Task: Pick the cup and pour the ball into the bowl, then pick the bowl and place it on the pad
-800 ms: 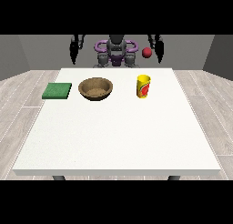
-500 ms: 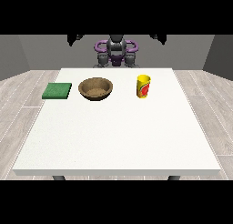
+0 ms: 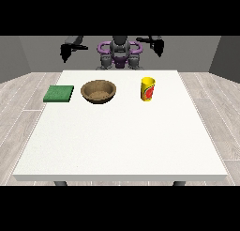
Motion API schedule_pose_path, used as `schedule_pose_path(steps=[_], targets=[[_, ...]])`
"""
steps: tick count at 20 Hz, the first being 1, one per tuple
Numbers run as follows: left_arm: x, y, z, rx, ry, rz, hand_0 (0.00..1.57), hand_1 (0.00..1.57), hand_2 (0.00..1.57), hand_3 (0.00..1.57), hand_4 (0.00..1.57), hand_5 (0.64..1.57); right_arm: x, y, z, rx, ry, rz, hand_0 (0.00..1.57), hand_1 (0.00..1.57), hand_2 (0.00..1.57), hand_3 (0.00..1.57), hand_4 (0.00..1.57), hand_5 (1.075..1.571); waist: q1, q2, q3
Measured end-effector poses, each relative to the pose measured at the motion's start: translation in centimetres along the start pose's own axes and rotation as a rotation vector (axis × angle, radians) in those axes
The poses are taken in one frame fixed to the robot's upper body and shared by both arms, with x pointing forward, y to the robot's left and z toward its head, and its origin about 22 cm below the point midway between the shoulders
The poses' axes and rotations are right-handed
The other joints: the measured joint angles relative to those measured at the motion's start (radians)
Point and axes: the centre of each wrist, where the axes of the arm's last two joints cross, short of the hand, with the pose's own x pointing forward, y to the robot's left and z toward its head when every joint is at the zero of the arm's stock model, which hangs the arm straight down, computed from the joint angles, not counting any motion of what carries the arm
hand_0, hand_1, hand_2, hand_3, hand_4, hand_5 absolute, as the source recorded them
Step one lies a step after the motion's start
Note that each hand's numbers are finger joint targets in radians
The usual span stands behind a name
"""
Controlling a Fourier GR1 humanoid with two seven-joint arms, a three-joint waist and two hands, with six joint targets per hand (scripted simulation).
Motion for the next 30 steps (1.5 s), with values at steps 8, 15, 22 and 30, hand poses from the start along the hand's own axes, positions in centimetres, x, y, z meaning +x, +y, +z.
schedule_pose_path(steps=[8, 15, 22, 30], targets=[[0.0, 0.4, -4.9, 0.008, -0.14, -0.03, 0.0, 0.0, 0.0, 0.0, 0.0, 1.451, -0.4, 0.0, -3.7, 0.047, -0.148, -0.022, 0.0, 0.0, 0.0, 0.0, 0.0, 1.555, -0.021, 0.16, -0.0003], [-0.1, 2.0, -9.1, 0.048, -0.232, -0.05, 0.0, 0.0, 0.0, 0.0, 0.0, 1.449, -0.6, -0.1, -6.4, 0.081, -0.251, -0.042, 0.0, 0.0, 0.0, 0.0, 0.0, 1.548, -0.049, 0.288, -0.0005], [-1.4, 3.3, -11.3, 0.089, -0.28, -0.064, 0.0, 0.0, 0.0, 0.0, 0.0, 1.412, -1.1, -0.3, -7.8, 0.107, -0.307, -0.061, 0.0, 0.0, 0.0, 0.0, 0.0, 1.547, -0.072, 0.361, -0.0006], [-2.5, 5.3, -13.1, 0.125, -0.309, -0.069, 0.0, 0.0, 0.0, 0.0, 0.0, 1.392, -0.7, -0.9, -9.4, 0.125, -0.361, -0.068, 0.0, 0.0, 0.0, 0.0, 0.0, 1.549, -0.096, 0.426, -0.0006]])
